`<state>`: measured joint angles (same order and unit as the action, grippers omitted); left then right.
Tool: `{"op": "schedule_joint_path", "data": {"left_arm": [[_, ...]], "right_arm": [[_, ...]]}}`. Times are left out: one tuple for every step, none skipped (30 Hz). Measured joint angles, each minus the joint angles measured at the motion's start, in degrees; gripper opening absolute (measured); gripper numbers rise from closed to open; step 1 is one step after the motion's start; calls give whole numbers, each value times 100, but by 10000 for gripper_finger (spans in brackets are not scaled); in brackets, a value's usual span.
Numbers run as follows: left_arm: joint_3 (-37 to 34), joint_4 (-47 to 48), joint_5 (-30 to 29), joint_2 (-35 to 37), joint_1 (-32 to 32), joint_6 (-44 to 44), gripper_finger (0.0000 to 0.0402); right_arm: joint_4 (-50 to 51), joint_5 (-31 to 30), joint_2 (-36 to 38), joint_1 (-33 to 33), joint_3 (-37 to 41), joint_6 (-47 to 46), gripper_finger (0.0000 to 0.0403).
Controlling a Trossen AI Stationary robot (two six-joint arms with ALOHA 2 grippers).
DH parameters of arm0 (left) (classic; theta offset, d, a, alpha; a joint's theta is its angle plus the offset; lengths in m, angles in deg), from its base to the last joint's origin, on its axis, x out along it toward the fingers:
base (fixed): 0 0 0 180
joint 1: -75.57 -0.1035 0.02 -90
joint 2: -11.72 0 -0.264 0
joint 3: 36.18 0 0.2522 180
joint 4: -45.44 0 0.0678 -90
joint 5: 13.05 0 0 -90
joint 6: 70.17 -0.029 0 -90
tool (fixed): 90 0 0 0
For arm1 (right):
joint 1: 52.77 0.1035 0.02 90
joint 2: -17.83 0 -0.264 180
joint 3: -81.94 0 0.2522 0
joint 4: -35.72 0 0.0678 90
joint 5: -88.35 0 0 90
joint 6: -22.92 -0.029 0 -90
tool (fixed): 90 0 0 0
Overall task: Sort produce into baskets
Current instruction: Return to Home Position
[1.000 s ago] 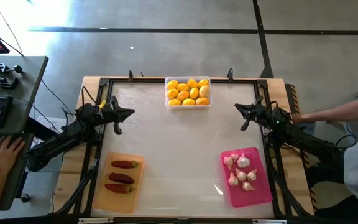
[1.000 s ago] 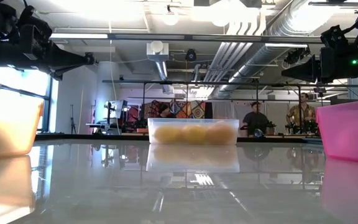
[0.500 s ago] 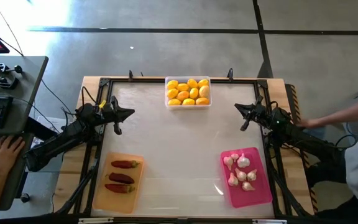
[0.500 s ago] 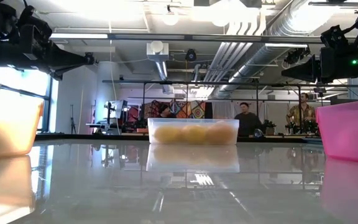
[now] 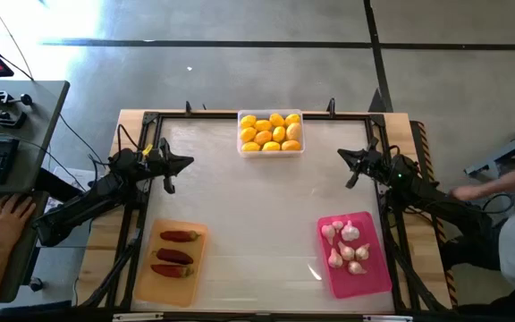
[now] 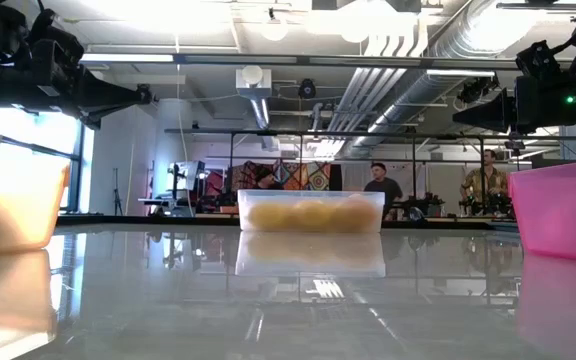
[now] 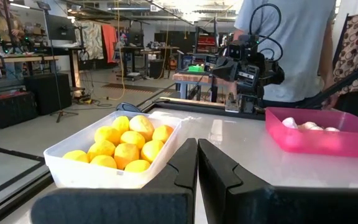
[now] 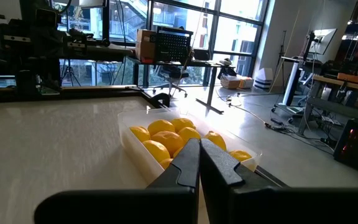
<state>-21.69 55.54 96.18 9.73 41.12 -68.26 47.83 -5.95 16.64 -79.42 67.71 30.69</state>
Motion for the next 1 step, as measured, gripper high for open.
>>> {"op": "schedule_joint_path", "data": {"left_arm": [[0,0,0,-1,0,0,0]], "right_arm": [[0,0,-1,0,-1,0,0]]}}
